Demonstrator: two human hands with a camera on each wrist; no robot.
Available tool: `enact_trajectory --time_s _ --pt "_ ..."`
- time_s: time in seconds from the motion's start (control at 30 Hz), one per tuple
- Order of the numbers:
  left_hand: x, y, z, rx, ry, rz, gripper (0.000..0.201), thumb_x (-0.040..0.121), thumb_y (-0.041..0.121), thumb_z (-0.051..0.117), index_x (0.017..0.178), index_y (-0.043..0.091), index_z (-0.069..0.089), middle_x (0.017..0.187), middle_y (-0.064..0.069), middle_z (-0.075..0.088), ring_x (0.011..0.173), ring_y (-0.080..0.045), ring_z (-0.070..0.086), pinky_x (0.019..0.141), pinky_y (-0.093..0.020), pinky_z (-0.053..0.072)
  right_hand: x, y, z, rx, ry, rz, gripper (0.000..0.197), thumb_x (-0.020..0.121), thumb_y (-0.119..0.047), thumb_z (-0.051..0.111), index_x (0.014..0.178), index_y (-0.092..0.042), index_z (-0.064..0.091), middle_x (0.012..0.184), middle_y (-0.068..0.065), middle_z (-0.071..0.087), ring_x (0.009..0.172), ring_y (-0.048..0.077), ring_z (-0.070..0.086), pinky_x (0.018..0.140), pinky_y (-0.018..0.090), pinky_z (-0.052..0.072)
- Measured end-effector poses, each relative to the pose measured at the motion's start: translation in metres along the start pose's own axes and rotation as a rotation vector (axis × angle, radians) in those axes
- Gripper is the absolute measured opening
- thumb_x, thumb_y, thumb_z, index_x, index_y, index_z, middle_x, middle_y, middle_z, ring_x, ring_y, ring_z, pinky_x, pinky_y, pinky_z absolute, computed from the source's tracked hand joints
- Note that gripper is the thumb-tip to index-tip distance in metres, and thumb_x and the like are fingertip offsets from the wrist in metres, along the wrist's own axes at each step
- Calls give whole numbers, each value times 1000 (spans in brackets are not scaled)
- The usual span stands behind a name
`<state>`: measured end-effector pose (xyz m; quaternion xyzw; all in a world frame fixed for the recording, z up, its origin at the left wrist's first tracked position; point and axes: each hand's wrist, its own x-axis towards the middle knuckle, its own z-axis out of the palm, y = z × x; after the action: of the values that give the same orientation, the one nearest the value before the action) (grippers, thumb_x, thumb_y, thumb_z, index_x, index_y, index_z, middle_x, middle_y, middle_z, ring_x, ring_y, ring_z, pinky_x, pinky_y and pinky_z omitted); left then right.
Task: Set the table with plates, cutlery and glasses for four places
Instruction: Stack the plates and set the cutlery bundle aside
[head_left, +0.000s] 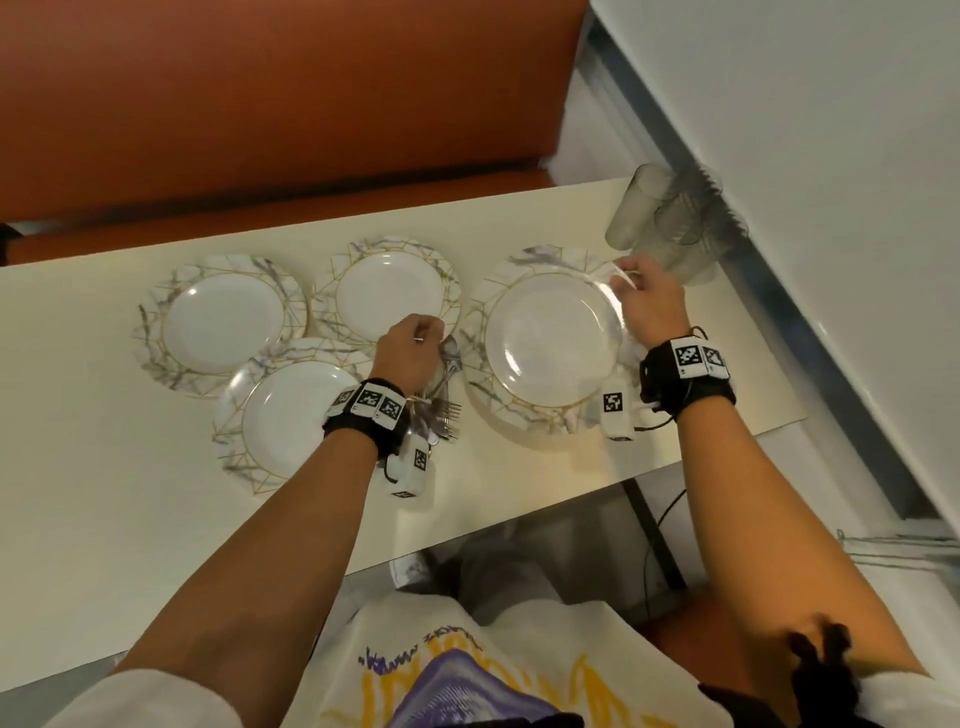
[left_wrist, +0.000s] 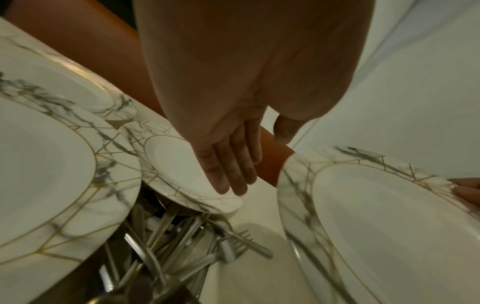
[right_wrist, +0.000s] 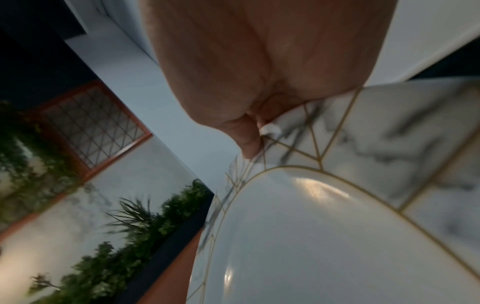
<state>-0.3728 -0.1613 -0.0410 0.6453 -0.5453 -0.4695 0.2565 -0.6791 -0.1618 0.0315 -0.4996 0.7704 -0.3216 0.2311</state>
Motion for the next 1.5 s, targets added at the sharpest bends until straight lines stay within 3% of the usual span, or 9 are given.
enact_trajectory --time_s 0.13,0.23,0.33,0.53,0.67,0.9,0.97,1.07,1.5 --pt "9 2 -12 -248 -64 -145 66 95 68 51 128 12 63 128 -10 69 114 -29 66 104 -49 52 15 -29 35 169 -43 34 22 95 -18 57 114 -16 67 108 -1 66 99 16 60 94 38 53" --pt "14 -3 -28 -506 26 -265 90 89 57 69 158 13 32 155 -28 43 141 -49 44 113 -63 37 31 -41 80 282 -125 109 22 87 -29 57 105 -25 70 103 -1 72 91 21 66 87 41 57" --pt "21 -10 -57 -632 264 -306 96 85 54 70 163 21 23 161 -20 41 146 -43 42 116 -63 38 42 -64 121 336 -269 131 26 90 -27 56 111 -23 70 96 -3 69 80 15 62 72 30 51" --pt "23 -22 -117 -563 579 -276 72 104 41 58 163 16 25 168 -9 30 151 -25 35 123 -46 34 70 -79 185 200 -463 139 25 94 -22 62 118 -22 68 120 6 70 100 24 69 90 41 58" --pt "25 -35 -141 -531 750 -331 67 106 40 54 163 17 27 166 -8 34 150 -25 37 123 -46 33 93 -68 219 -63 -515 193 49 92 -23 63 138 -16 50 137 12 55 123 34 55 100 39 49" --pt "27 -39 -142 -506 850 -381 68 107 39 51 163 14 25 168 -8 31 152 -26 35 123 -46 33 107 -47 249 -276 -670 285 75 92 -26 62 153 -1 26 154 18 41 137 36 47 109 41 44" --pt "29 -35 -139 -493 864 -379 66 107 37 51 163 13 26 168 -9 31 152 -26 34 123 -43 32 110 -41 255 -296 -657 227 47 87 -24 64 126 -1 53 128 17 59 120 34 59 88 34 50" --pt "31 -27 -135 -461 861 -377 64 108 35 49 163 12 25 168 -9 30 153 -25 32 120 -37 30 117 -32 258 -293 -628 154 5 83 -15 60 82 -9 61 86 8 63 85 28 63 69 28 45" --pt "55 6 -120 -444 829 -310 61 108 36 47 163 16 27 168 -6 30 154 -24 29 125 -39 26 162 -57 131 -40 -178 162 36 102 -10 40 133 -8 58 137 16 59 127 36 52 98 35 42"
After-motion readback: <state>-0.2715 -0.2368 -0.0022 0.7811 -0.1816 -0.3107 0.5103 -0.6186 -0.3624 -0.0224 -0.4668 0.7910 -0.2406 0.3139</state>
